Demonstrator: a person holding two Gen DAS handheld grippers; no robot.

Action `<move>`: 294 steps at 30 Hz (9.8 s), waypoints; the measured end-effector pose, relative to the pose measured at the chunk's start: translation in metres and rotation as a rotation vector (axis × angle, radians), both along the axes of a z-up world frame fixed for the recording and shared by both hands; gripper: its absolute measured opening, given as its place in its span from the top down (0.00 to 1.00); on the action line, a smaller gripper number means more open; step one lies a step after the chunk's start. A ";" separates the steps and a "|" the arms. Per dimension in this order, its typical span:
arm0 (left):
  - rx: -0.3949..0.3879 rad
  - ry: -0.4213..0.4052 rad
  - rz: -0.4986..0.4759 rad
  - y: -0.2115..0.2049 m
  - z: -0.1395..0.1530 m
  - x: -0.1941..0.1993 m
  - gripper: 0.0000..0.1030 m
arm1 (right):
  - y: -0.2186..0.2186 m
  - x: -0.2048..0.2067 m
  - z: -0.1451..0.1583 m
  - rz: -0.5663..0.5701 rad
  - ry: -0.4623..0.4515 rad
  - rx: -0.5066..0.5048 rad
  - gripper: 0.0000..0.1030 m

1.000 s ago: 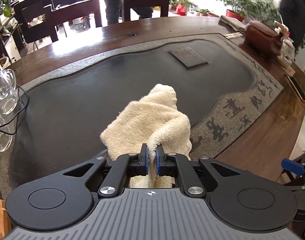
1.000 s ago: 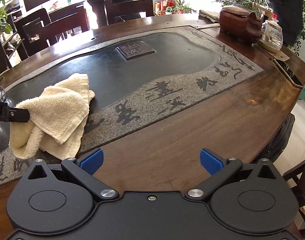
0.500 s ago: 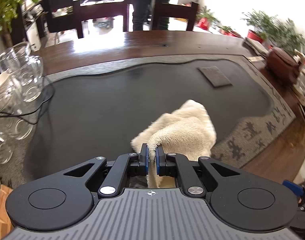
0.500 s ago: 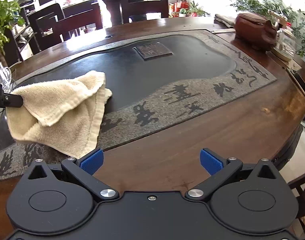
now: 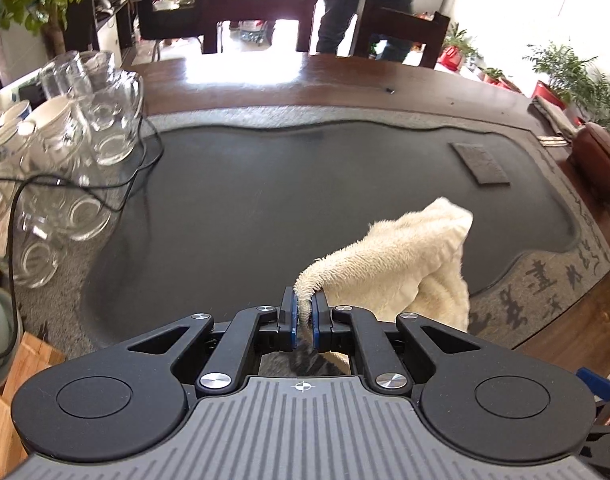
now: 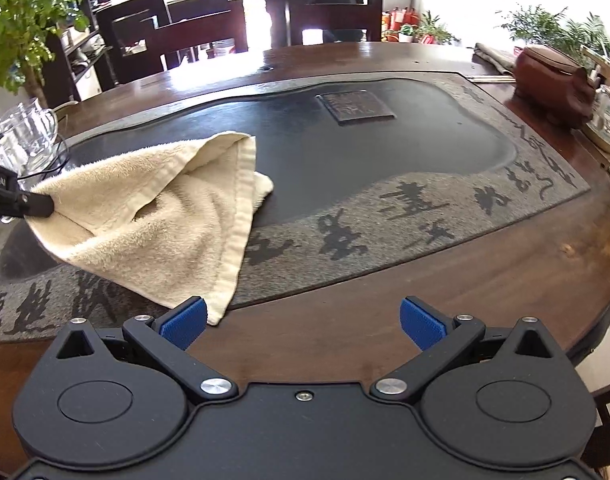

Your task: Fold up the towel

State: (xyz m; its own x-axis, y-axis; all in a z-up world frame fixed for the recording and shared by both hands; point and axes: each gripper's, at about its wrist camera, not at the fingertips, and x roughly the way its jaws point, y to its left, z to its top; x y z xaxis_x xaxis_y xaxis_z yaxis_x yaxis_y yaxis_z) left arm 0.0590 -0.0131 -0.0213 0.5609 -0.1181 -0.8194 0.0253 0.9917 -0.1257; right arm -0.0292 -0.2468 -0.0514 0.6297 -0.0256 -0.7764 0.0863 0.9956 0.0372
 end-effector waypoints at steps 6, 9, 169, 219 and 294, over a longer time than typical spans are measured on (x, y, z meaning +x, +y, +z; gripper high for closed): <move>0.004 0.016 0.023 0.009 -0.006 -0.004 0.93 | 0.009 0.003 -0.001 0.047 0.007 0.008 0.00; 0.006 0.027 0.035 0.014 -0.010 -0.006 0.93 | 0.013 0.005 -0.001 0.066 0.013 0.007 0.00; -0.122 0.129 -0.031 0.048 -0.047 0.012 0.70 | 0.004 0.005 -0.029 0.173 0.099 0.014 0.85; -0.167 -0.248 -0.003 0.023 0.088 0.014 0.88 | -0.019 0.013 0.109 0.184 -0.278 -0.047 0.97; -0.181 -0.430 0.064 -0.003 0.181 0.095 0.88 | -0.028 0.095 0.160 0.145 -0.515 -0.317 0.94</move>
State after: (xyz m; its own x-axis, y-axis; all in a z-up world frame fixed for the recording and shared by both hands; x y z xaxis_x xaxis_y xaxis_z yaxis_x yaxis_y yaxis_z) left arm 0.1539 -0.0165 0.1596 0.8556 -0.1916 -0.4809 0.0521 0.9561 -0.2882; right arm 0.0660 -0.2751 0.1090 0.9357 -0.0913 -0.3408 -0.0012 0.9651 -0.2618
